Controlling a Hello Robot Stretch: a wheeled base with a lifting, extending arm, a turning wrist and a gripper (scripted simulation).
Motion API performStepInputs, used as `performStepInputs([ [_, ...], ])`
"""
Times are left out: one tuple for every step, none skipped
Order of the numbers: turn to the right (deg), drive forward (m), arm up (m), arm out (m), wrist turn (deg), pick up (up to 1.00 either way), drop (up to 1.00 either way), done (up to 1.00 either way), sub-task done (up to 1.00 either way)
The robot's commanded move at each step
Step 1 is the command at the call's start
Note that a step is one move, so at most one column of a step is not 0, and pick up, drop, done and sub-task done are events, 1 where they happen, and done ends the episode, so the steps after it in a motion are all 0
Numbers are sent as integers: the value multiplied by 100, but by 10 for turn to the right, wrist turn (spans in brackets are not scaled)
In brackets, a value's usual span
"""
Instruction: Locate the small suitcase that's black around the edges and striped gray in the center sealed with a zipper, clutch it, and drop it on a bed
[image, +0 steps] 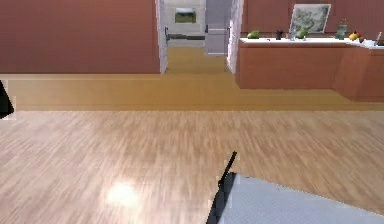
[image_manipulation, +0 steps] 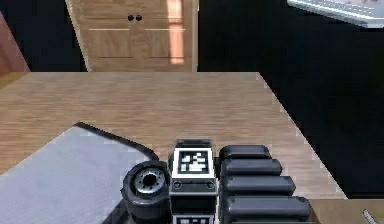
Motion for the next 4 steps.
performStepInputs([
  [0,100,0,0,0,0,0,0,0],
  [0,100,0,0,0,0,0,0,0],
  [0,100,0,0,0,0,0,0,0],
  [0,100,0,0,0,0,0,0,0],
])
